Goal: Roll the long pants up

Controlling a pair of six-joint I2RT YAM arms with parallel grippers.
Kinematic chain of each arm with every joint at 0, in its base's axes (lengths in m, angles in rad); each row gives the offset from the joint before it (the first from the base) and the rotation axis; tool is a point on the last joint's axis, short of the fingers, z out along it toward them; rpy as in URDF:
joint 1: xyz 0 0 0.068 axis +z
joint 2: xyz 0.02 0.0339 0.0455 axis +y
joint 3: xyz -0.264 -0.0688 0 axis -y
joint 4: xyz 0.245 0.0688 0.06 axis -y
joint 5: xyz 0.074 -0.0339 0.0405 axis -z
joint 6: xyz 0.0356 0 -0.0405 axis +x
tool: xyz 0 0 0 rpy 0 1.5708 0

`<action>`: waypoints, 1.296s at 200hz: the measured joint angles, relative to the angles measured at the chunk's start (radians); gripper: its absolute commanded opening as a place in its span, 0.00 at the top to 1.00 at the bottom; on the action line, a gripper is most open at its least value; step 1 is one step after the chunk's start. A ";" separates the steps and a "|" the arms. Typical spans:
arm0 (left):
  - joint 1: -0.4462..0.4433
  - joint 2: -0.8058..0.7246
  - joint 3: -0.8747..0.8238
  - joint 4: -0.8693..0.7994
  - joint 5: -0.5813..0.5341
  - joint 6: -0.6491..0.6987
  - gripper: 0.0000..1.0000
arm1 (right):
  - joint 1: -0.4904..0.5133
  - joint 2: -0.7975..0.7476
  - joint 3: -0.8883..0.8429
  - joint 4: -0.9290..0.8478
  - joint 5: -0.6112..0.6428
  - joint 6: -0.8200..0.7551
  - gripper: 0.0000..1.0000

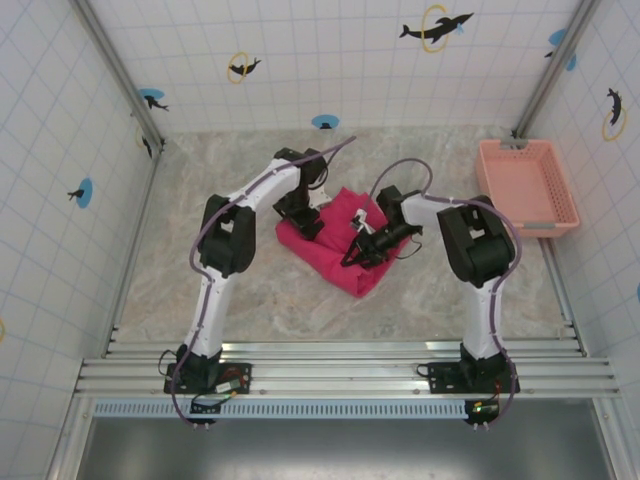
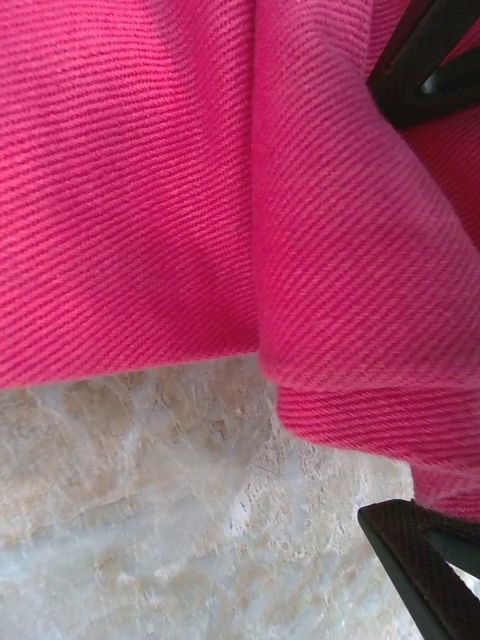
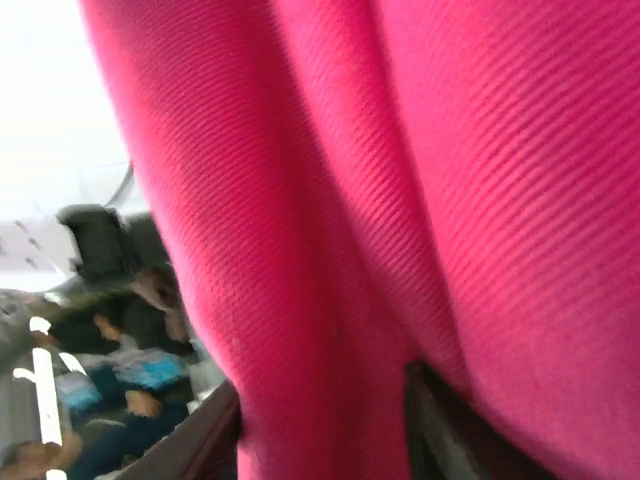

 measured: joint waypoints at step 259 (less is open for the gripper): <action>0.049 0.071 0.093 -0.082 0.107 0.000 0.03 | 0.734 0.001 0.026 0.121 1.783 -0.208 0.33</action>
